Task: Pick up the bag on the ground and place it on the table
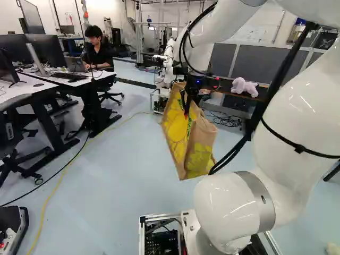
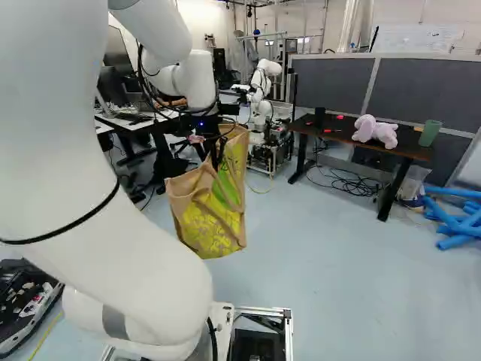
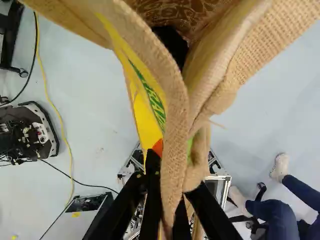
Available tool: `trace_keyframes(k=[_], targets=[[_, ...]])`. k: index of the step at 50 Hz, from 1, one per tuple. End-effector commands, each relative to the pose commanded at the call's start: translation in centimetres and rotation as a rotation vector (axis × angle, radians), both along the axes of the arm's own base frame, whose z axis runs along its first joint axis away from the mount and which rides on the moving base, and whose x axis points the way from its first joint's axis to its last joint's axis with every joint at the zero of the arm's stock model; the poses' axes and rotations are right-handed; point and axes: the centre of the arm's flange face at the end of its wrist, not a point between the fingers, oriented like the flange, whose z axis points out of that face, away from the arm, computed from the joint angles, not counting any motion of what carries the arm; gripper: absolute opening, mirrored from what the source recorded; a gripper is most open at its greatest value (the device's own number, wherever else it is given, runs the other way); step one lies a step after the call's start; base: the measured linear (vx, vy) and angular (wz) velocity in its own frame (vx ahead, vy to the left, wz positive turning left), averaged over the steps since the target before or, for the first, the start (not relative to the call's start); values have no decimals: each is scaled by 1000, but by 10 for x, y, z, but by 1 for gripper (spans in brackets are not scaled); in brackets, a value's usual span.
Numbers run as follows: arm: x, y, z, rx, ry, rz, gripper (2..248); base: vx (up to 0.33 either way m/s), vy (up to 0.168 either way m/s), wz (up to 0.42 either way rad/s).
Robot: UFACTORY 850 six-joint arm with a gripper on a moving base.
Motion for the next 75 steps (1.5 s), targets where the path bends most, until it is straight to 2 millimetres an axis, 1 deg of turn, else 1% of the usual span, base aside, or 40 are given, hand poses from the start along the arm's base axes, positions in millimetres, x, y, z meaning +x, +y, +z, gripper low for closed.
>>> trace_keyframes(k=[50, 75], targets=[[16, 0, 77, 5, -1, 7, 21, 0, 0, 0], [20, 0, 116, 7, 17, 12, 21, 0, 0, 0]])
